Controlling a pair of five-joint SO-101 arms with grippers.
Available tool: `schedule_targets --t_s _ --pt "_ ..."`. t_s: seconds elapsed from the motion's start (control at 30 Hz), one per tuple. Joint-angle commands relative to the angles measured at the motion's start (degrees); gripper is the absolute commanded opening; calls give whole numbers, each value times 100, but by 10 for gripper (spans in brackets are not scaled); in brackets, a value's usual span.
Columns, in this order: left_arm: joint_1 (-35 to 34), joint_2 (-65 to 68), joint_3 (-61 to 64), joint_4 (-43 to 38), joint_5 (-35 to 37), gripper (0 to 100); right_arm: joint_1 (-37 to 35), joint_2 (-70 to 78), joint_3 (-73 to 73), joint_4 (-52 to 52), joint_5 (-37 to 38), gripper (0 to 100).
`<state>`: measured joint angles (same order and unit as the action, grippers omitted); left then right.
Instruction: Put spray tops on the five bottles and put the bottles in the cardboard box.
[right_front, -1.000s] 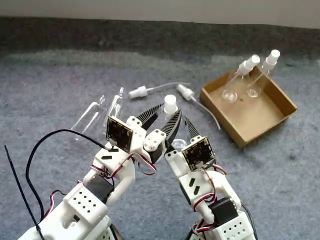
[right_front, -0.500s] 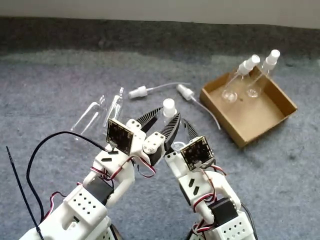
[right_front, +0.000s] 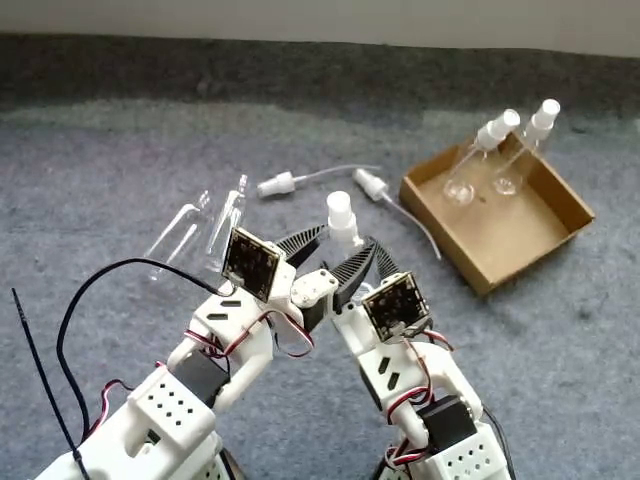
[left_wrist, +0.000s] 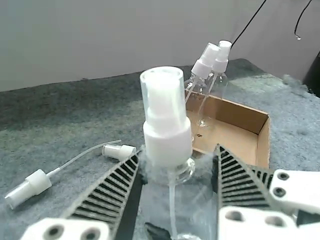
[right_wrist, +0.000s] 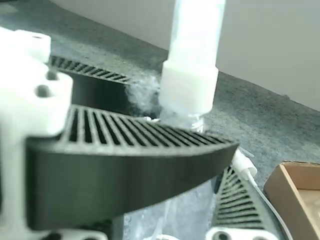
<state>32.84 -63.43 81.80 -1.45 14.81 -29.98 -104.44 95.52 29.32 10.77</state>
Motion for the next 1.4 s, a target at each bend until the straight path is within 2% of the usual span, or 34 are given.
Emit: schedule_targets --t_s 0.0,0.13,0.23,0.53,0.67,0.77,0.87,1.03,1.17,1.37 --pt "84 -75 -620 484 -62 189 101 -57 998 -40 18 127" --pt "84 -374 -910 1002 -62 189 347 -57 998 -48 18 127" --pt "84 -971 -1042 1705 -62 187 365 -57 998 -48 18 127" --pt "-699 -2782 -998 3780 -44 182 382 -57 998 -48 18 127" --pt "-778 -3371 -998 4545 -53 95 382 -57 998 -48 9 127" --pt "-1033 -3591 -971 4677 -53 0 505 -57 866 -48 9 127" --pt "-1262 -3688 -760 4677 -53 32 989 -57 505 -13 9 127" --pt "-1622 -3978 -330 4677 -62 16 1921 -40 -286 295 9 127" --pt "-2026 -4145 -101 4686 -62 7 2246 -13 -1218 884 9 127" --pt "-2545 -4136 -295 5284 -70 7 2791 4 -2290 1086 35 127"
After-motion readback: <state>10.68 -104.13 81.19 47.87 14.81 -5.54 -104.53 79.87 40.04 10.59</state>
